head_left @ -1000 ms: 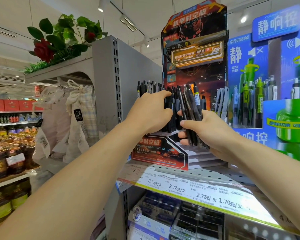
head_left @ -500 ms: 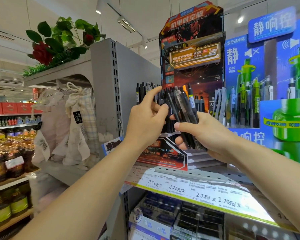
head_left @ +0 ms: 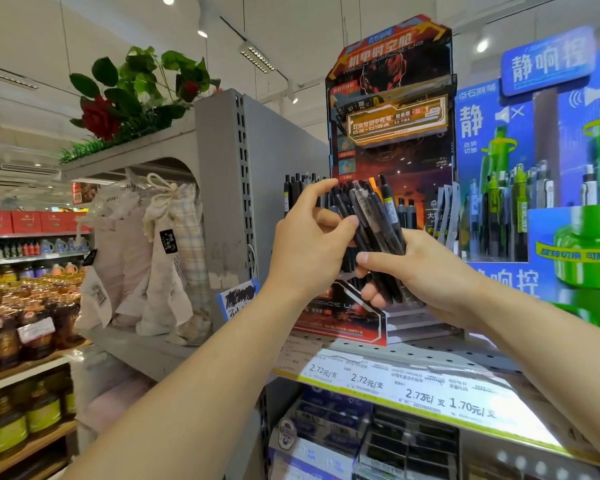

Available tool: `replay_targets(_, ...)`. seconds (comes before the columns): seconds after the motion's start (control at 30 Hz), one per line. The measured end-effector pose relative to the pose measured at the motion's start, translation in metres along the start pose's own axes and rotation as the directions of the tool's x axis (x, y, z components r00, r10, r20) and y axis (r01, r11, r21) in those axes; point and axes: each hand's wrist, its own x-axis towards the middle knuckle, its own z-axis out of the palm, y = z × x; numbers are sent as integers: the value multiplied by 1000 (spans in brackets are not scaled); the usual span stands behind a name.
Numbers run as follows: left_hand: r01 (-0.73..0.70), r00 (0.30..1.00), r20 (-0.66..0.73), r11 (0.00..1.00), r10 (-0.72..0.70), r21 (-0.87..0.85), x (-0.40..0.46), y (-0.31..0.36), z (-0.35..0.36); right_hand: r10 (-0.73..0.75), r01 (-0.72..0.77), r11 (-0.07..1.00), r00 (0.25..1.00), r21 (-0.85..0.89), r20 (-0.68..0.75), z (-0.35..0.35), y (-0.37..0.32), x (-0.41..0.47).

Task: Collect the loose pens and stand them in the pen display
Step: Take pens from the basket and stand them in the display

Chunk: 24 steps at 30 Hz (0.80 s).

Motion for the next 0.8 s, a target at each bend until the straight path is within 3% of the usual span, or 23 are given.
replay_targets(0.23,-8,996,-88,1000,7,-11,3,6,-2,-18,19,998,1000,52,-14,-1,-2,0)
replay_targets(0.4,22,977,-205,986,-57,-168,12,-1,-12,-10,10,1000,1000,6,-19,-3,0,0)
replay_targets(0.57,-80,923,-382,991,33,-109,21,-6,-32,16,-22,999,989,-42,-150,-4,2,2)
replay_targets(0.8,-185,947,-230,967,224,177,6,-18,-31,38,-52,995,987,-86,-156,1,0,3)
